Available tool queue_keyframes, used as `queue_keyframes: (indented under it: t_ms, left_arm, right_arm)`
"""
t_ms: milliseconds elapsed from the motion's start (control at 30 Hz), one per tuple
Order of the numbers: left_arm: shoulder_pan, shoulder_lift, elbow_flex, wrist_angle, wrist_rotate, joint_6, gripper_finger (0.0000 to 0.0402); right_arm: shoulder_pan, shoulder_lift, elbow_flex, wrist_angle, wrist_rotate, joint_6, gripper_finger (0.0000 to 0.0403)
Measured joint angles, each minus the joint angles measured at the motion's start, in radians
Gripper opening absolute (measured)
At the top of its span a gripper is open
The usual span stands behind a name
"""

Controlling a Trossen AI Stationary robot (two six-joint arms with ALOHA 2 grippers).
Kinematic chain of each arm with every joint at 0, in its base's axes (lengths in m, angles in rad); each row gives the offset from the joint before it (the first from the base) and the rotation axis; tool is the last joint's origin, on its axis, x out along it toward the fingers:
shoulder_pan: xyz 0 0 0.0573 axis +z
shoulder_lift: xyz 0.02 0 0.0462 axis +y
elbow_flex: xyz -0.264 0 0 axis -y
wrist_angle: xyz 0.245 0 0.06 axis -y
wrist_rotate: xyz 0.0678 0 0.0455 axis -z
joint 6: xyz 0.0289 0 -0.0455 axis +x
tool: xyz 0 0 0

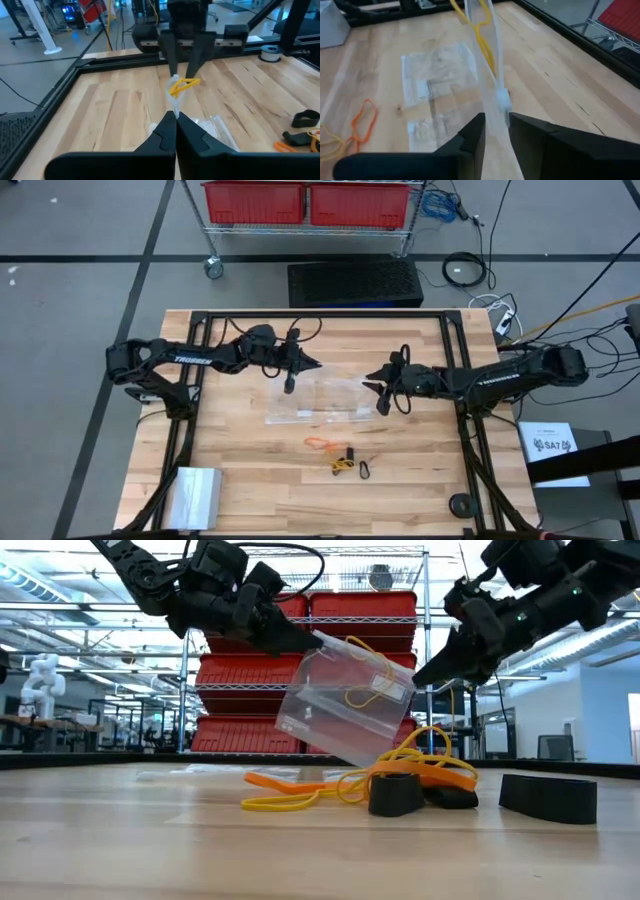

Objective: Sort rubber bands
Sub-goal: Put the yellow rubber band into the zip bag

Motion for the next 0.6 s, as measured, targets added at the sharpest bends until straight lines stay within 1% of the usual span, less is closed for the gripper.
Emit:
queue_keyframes:
  t_ms: [167,233,300,367,500,600]
  left_arm:
    - [-0.001,0.0,0.0,0.005,0.003,-0.02,0.0]
    - [-0.001,0.0,0.0,0.007,0.005,-0.023,0.0]
    - [-0.001,0.0,0.0,0.007,0.005,-0.023,0.0]
    - [-0.001,0.0,0.0,0.007,0.006,-0.024,0.0]
    - [-0.004,0.0,0.0,0.018,0.006,-0.025,0.0]
    - [-0.016,0.0,0.0,0.042,0.006,-0.025,0.0]
  right_arm:
    - [-0.022,0.042,0.0,0.061,-0.003,-0.032,0.0081]
    - [-0.029,0.053,0.0,0.062,-0.011,-0.05,0.0067]
    - [-0.041,0.059,0.0,0.069,-0.047,-0.055,0.0035]
    - [-0.045,0.058,0.0,0.082,-0.053,-0.055,0.001]
    - [-0.046,0.044,0.028,0.079,-0.052,-0.07,0.0003]
    - [-0.046,0.042,0.085,0.007,-0.052,-0.083,0.0001]
